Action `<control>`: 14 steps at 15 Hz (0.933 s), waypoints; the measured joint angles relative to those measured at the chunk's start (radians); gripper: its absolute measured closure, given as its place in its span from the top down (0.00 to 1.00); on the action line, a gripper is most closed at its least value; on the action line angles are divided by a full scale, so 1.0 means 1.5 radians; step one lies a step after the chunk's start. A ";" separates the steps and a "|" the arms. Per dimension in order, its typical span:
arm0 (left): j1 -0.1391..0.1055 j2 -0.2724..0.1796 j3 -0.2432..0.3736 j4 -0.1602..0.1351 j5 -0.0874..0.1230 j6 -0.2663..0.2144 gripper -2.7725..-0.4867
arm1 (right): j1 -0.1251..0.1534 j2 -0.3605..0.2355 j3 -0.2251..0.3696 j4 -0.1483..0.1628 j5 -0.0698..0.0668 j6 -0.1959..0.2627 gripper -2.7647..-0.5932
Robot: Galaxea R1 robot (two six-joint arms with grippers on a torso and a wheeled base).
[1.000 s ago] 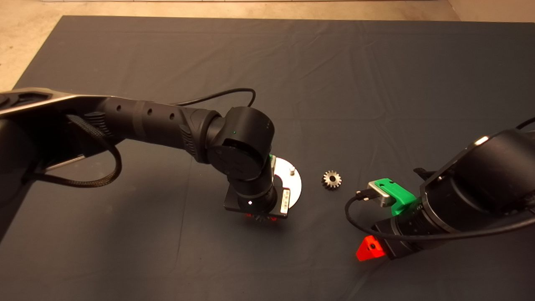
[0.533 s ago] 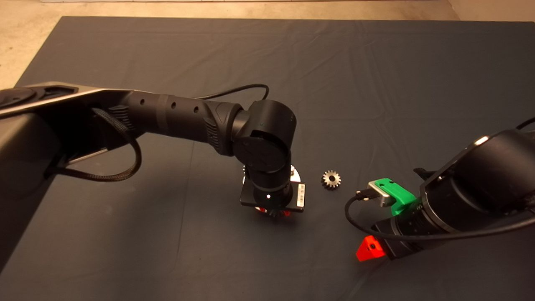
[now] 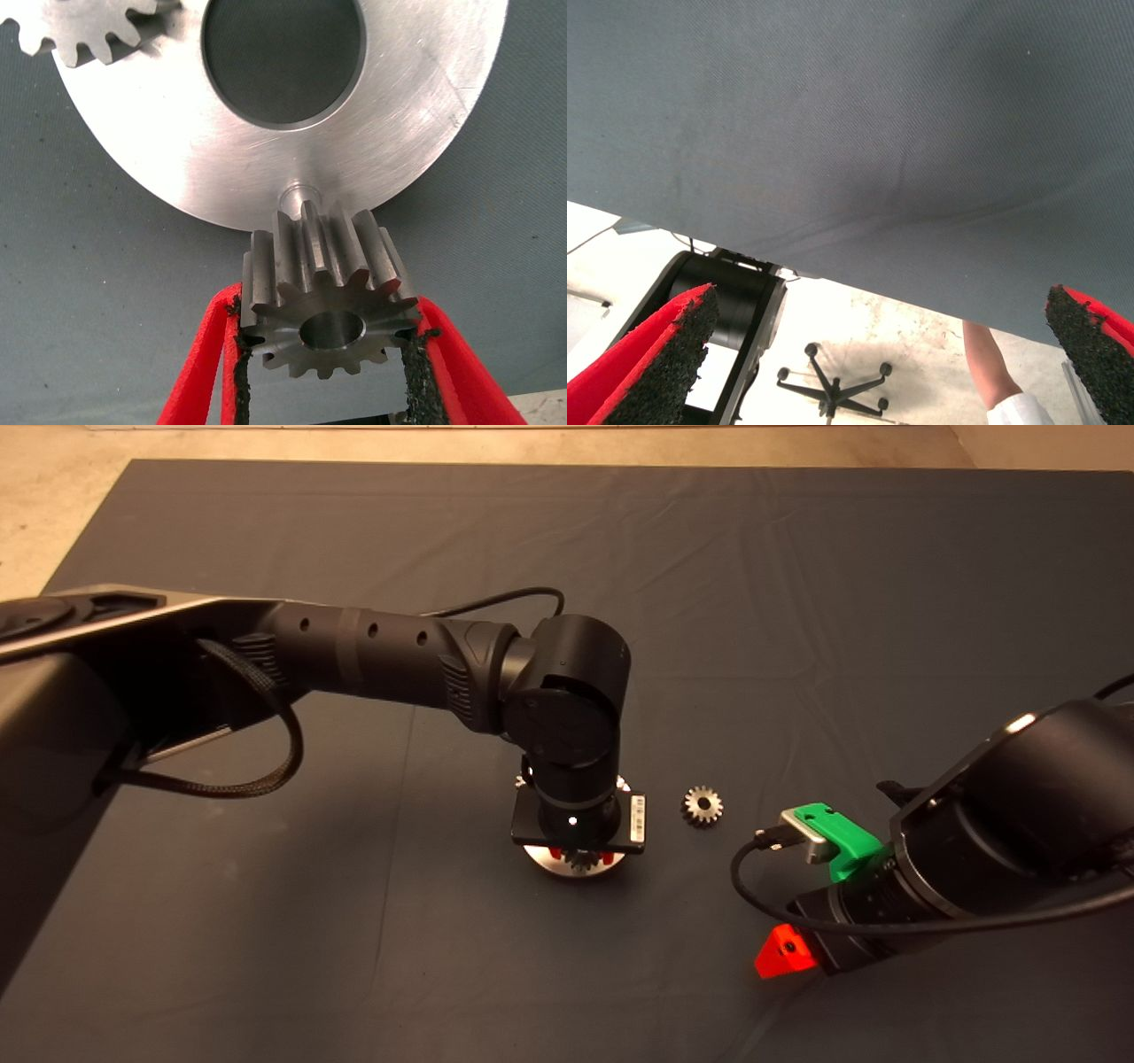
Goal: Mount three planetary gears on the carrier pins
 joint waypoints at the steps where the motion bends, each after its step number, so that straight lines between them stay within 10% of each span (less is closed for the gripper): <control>1: 0.000 0.000 -0.003 -0.003 0.000 -0.003 0.16 | 0.000 0.000 0.000 0.000 0.000 0.000 0.99; 14: 0.000 0.002 -0.015 -0.026 0.000 -0.018 0.16 | 0.000 0.000 0.000 0.000 0.000 0.000 0.99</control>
